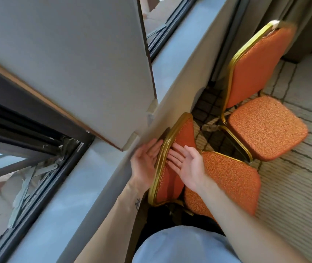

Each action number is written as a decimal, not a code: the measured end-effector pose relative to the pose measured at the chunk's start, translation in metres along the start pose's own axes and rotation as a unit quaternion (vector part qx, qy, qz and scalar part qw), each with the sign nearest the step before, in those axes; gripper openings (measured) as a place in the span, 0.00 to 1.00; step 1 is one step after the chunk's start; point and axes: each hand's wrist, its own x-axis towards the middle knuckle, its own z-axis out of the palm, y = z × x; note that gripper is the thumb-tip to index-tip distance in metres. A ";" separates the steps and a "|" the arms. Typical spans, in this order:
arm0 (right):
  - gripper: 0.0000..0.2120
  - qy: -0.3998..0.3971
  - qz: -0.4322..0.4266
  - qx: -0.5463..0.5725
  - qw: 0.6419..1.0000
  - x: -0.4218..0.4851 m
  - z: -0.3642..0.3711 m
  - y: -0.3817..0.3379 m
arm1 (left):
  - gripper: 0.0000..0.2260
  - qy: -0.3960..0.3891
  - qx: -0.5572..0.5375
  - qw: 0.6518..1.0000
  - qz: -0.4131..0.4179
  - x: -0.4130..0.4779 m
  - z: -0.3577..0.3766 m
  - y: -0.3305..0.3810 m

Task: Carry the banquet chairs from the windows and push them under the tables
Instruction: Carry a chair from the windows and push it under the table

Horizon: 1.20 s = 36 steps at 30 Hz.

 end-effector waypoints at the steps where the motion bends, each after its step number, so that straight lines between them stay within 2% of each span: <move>1: 0.24 0.008 -0.013 0.002 1.000 -0.002 0.001 0.002 | 0.23 -0.005 0.010 1.000 -0.005 0.001 0.000 0.001; 6: 0.25 0.053 -0.043 0.022 0.997 -0.012 0.006 0.005 | 0.22 -0.043 0.056 0.997 -0.015 0.008 -0.005 0.008; 15: 0.27 0.151 -0.153 0.040 0.976 -0.066 -0.027 0.001 | 0.21 -0.177 0.115 0.972 -0.103 -0.011 0.031 -0.006; 21: 0.29 0.206 -0.210 0.070 0.953 -0.106 -0.053 -0.004 | 0.20 -0.224 0.134 0.949 -0.176 -0.016 0.066 -0.020; 26: 0.30 0.227 -0.239 0.097 0.939 -0.129 -0.072 -0.010 | 0.19 -0.271 0.155 0.928 -0.205 -0.024 0.105 -0.035; 31: 0.32 0.226 -0.268 0.134 0.927 -0.155 -0.110 -0.029 | 0.25 -0.310 0.168 0.907 -0.231 -0.040 0.150 -0.059; 36: 0.34 0.221 -0.304 0.190 0.907 -0.180 -0.153 -0.048 | 0.25 -0.344 0.179 0.887 -0.251 -0.061 0.193 -0.093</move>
